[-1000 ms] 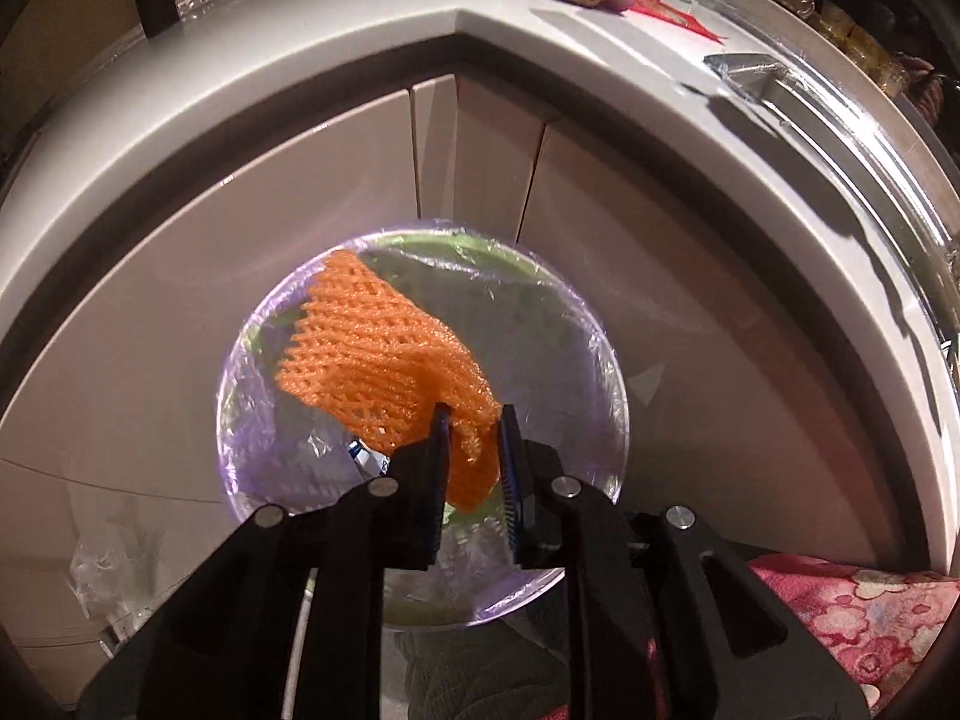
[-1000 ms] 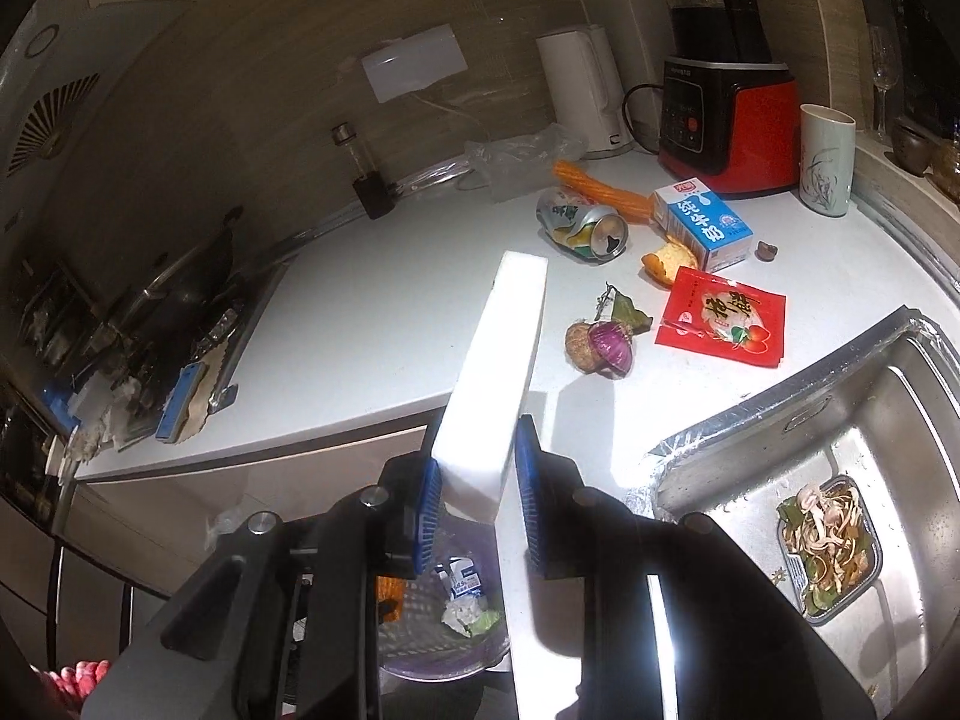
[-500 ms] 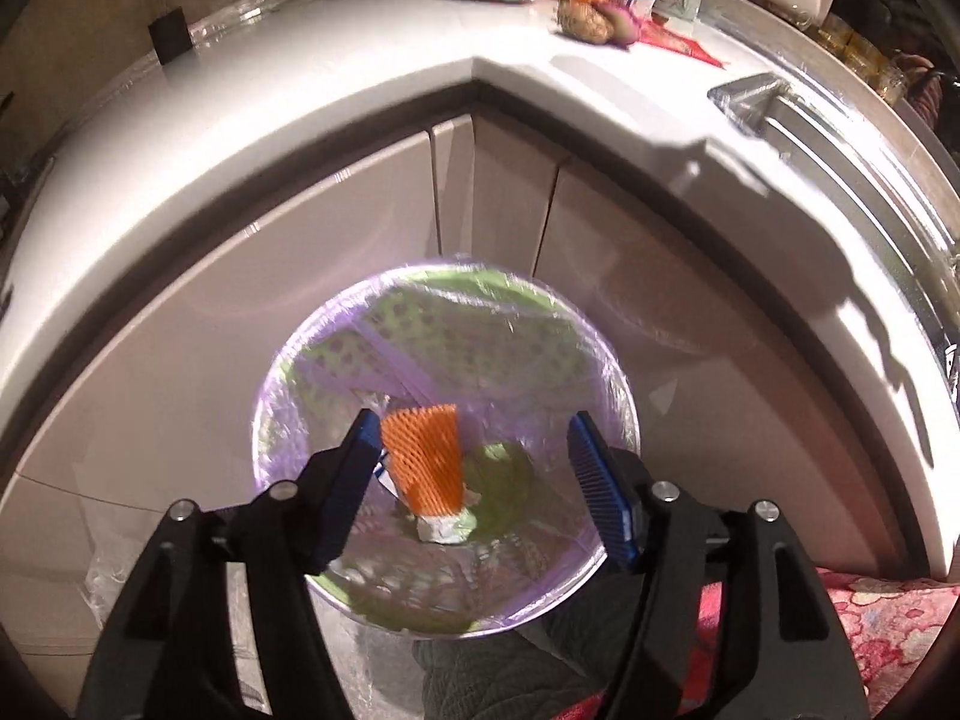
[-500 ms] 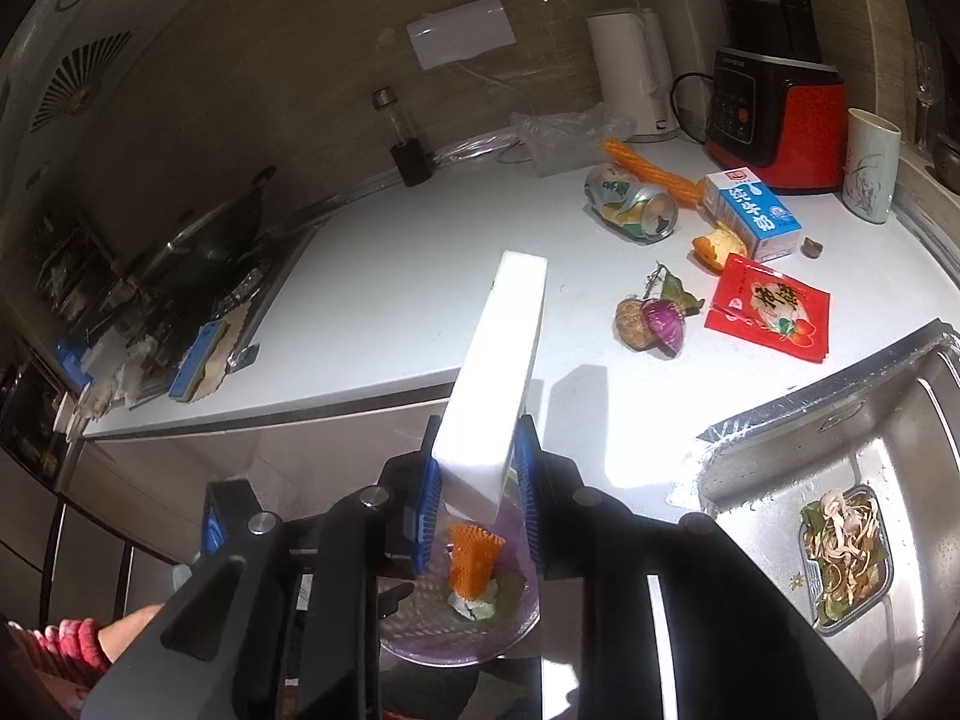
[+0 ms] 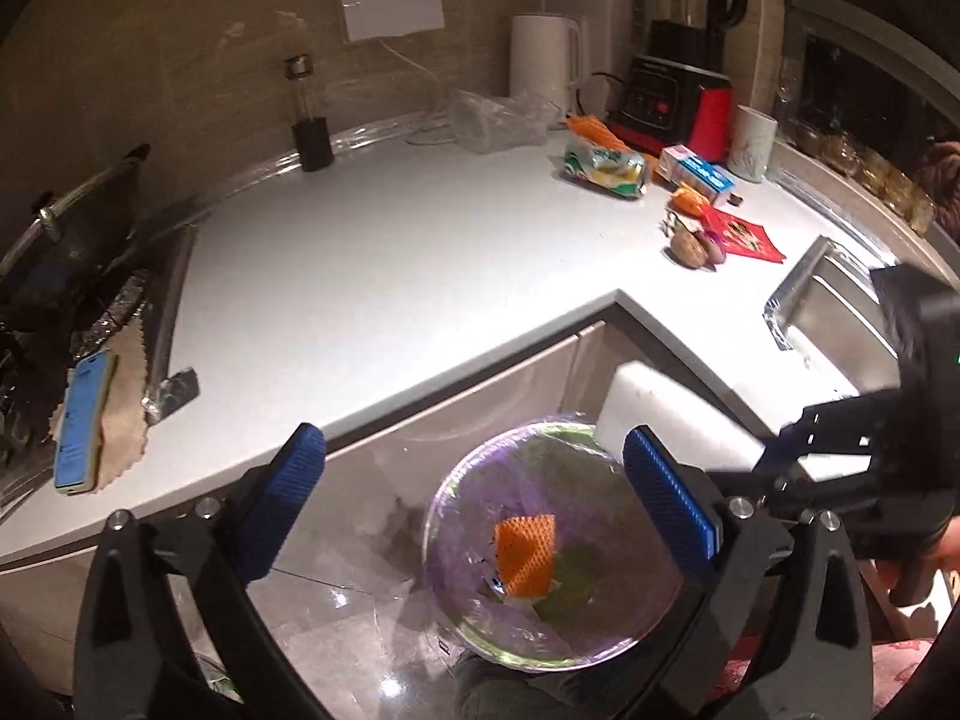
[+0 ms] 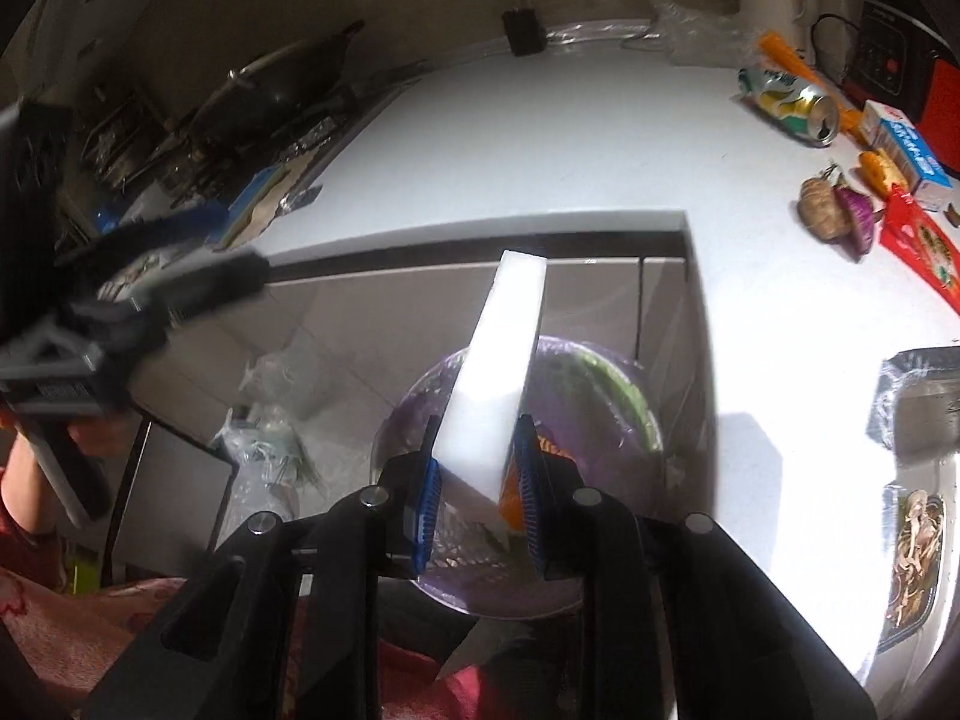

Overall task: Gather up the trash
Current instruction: 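Carry the foam net and foam block to the bin and release both, then grasp the crushed drink can with the left tool while the right tool grasps the milk carton, then carry the can and carton over the bin and open both tools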

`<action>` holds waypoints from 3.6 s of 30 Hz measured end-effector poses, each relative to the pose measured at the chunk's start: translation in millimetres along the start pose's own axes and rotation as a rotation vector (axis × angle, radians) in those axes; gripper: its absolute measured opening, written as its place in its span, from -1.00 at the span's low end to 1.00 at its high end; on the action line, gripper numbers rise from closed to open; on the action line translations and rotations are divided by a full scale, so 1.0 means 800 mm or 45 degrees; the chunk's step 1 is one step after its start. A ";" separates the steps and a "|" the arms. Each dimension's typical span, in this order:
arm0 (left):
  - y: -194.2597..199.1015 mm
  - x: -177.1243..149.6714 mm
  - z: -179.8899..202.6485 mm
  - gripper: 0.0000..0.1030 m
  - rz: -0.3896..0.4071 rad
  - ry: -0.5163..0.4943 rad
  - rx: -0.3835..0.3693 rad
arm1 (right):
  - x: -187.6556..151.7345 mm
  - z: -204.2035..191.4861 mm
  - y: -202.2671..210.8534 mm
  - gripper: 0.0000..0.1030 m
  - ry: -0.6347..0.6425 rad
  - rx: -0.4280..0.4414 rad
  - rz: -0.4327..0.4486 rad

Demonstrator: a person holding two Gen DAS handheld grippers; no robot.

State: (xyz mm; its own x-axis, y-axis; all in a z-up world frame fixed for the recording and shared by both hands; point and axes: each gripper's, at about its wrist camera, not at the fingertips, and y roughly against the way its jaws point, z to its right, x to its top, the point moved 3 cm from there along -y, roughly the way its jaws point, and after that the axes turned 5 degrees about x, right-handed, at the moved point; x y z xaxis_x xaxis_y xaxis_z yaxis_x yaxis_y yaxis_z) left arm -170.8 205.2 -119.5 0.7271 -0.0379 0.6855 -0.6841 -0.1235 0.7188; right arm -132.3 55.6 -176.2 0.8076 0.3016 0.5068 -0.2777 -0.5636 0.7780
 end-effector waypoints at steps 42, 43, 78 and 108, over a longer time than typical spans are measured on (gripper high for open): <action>-0.301 0.342 0.214 0.85 -0.273 0.240 -0.017 | 0.080 0.261 0.161 0.82 -0.309 -0.483 0.399; -0.314 0.346 0.219 0.85 -0.295 0.255 -0.004 | 0.082 0.266 0.163 0.82 -0.311 -0.492 0.402; -0.354 0.325 0.218 0.26 -0.294 0.057 -0.093 | 0.255 0.451 0.061 0.82 -0.106 -0.533 0.203; -0.219 0.297 0.163 0.21 0.001 0.084 -0.251 | 0.262 0.382 0.129 0.33 -0.099 -0.484 0.366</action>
State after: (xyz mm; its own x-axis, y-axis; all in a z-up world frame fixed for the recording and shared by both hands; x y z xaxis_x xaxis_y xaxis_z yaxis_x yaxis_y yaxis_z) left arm 129.3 88.4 -98.0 0.7258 0.0282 0.6873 -0.6872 0.0734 0.7227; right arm 167.7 -174.5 -103.5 0.7030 0.1083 0.7029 -0.6539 -0.2903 0.6987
